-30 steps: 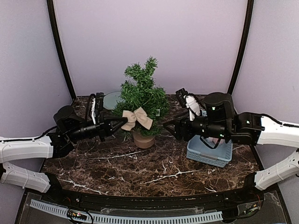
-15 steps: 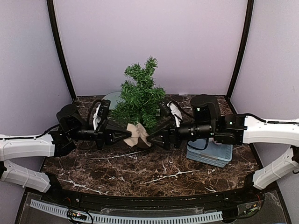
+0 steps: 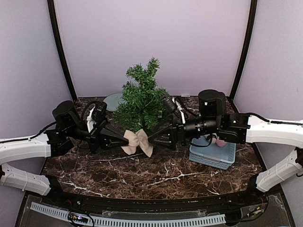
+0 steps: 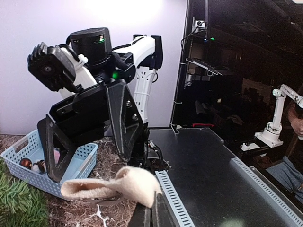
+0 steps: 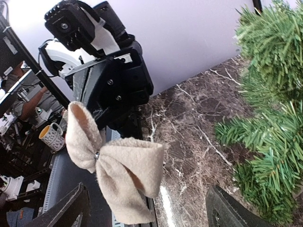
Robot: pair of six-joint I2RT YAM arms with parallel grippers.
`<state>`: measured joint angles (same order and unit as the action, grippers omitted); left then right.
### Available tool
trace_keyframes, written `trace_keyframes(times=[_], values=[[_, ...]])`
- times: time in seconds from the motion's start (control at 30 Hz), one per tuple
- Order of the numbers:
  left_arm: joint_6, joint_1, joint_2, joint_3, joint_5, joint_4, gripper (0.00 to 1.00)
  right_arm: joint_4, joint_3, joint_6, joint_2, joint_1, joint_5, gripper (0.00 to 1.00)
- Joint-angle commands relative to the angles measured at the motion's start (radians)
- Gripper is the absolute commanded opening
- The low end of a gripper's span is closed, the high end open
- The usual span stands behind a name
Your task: Decorate the small christmas tree
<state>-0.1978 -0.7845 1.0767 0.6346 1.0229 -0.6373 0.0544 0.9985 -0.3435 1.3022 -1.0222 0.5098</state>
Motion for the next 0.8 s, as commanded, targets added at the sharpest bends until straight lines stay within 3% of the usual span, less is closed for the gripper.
trace_keyframes(times=[0.0,0.13,0.23,0.43,0.53,0.77], values=[[0.042,-0.012,-0.025,0.051,0.083,0.051,0.00,0.117,0.029,-0.043,0.035,0.008,0.177,0.85],[0.045,-0.013,-0.033,0.051,0.081,0.047,0.00,0.151,0.041,-0.070,0.072,0.008,0.259,0.82],[0.047,-0.013,-0.035,0.050,0.072,0.047,0.00,0.180,0.037,-0.083,0.079,0.009,0.279,0.73],[0.052,-0.013,-0.032,0.040,0.020,0.068,0.00,0.201,0.033,-0.080,0.061,0.009,0.264,0.32],[0.040,-0.012,-0.037,0.021,-0.045,0.063,0.00,0.177,0.033,-0.069,0.051,0.010,0.234,0.00],[0.010,-0.010,-0.080,-0.025,-0.240,0.096,0.00,0.087,0.011,-0.050,0.017,0.011,0.020,0.00]])
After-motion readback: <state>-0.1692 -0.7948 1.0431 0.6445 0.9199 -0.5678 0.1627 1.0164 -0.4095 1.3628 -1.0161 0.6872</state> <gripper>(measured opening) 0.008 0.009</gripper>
